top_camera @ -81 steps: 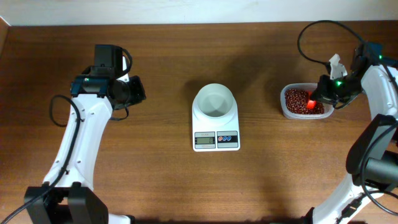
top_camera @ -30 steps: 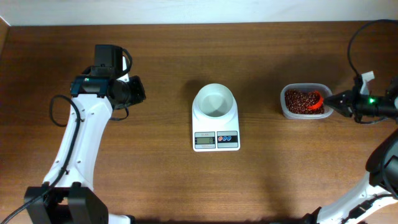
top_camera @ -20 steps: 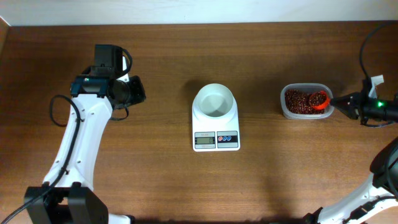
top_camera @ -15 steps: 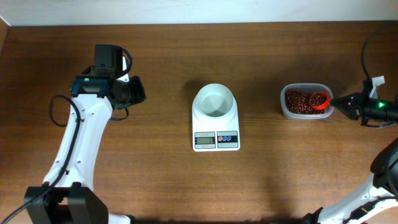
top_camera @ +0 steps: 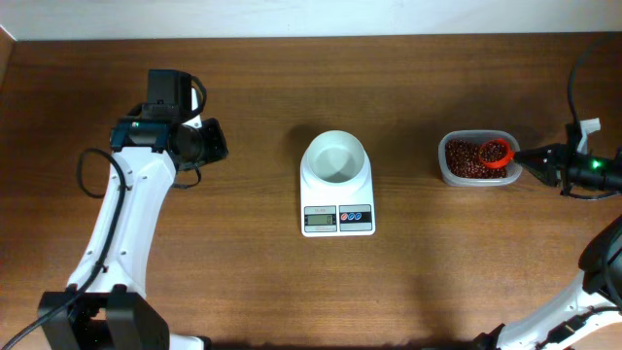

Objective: Scoop item into bowl and weigh 50g on scale
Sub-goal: 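Drag the scoop through the beans and tilt it up with the right gripper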

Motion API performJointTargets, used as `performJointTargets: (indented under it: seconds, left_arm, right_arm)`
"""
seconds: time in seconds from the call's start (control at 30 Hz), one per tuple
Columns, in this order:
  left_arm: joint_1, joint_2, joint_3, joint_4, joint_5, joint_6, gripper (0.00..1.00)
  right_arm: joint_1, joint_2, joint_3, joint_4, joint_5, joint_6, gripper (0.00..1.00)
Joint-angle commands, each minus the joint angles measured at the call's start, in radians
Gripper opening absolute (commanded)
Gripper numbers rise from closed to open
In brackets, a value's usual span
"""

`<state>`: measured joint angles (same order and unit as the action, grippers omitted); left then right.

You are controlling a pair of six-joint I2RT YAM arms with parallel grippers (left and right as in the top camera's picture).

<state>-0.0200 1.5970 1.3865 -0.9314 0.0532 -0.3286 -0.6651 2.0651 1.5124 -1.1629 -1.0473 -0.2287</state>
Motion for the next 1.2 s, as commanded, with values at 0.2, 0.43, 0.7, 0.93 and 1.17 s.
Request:
performJointTargets:
  seconds: [0.2,0.43,0.7,0.93,1.17]
  left_arm:
    - [-0.003,0.010,0.005,0.002,0.010,0.015,0.76]
    - [-0.003,0.009,0.005,0.002,0.010,0.015,0.99]
    - [-0.003,0.010,0.005,0.002,0.010,0.015,0.99]
    - [-0.003,0.010,0.005,0.002,0.010,0.015,0.99]
    - [-0.003,0.010,0.005,0.002,0.010,0.015,0.99]
  right_arm:
    - [-0.004,0.006,-0.005,0.000,-0.041,-0.026,0.04]
    - [-0.004,0.006,-0.005,0.000,-0.041,-0.026,0.04]
    - [-0.004,0.006,-0.005,0.000,-0.042,-0.030,0.04]
    - [-0.004,0.006,-0.004,-0.002,-0.049,-0.030,0.04]
    - [-0.048,0.006,-0.001,-0.016,-0.112,-0.030,0.04]
